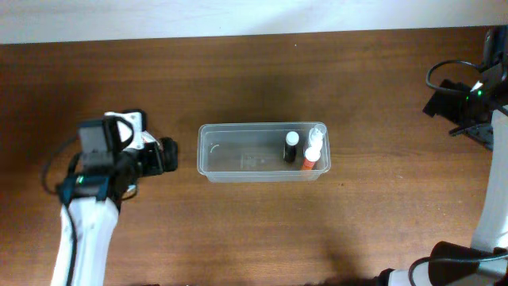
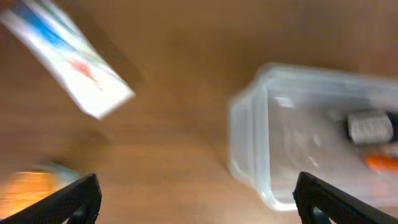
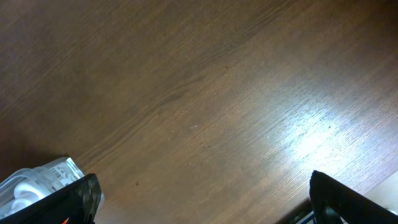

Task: Pack container
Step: 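Move the left gripper over the white Panadol box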

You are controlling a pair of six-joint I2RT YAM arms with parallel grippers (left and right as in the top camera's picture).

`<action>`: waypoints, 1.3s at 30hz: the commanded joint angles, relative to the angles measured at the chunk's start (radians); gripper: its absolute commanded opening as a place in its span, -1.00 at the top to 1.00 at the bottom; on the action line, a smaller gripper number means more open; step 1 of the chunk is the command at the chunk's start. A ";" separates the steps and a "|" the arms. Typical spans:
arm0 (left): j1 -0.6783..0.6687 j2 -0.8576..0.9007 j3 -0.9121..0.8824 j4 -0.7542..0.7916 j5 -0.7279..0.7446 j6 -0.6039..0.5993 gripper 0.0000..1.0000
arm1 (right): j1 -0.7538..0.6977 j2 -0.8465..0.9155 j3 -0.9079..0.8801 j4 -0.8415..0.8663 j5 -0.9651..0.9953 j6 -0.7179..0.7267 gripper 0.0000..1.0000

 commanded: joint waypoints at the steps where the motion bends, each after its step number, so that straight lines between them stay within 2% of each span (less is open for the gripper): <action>1: 0.003 0.135 0.014 0.000 0.217 0.019 -0.99 | -0.003 -0.011 0.015 0.001 0.016 -0.003 -0.97; 6: 0.033 0.248 0.019 0.003 0.190 0.018 -0.99 | -0.003 -0.011 0.015 0.001 0.016 -0.003 -0.97; 13: 0.138 0.245 0.077 0.005 0.179 -0.010 -0.99 | -0.003 -0.011 0.015 0.001 0.016 -0.003 -0.97; 20: 0.159 0.246 0.092 0.051 0.160 -0.045 -0.98 | -0.003 -0.011 0.015 0.001 0.016 -0.003 -0.97; 25: 0.159 0.246 0.092 0.150 0.188 -0.163 -0.99 | -0.003 -0.011 0.015 0.001 0.016 -0.003 -0.97; 30: 0.159 0.248 0.101 0.223 -0.006 -0.438 -0.99 | -0.003 -0.011 0.015 0.001 0.016 -0.003 -0.96; 35: 0.159 0.260 0.157 0.210 -0.118 -0.463 -0.99 | -0.003 -0.011 0.015 0.001 0.016 -0.003 -0.97; 39: 0.155 0.295 0.296 0.063 -0.133 -0.411 -0.99 | -0.003 -0.011 0.015 0.001 0.016 -0.003 -0.97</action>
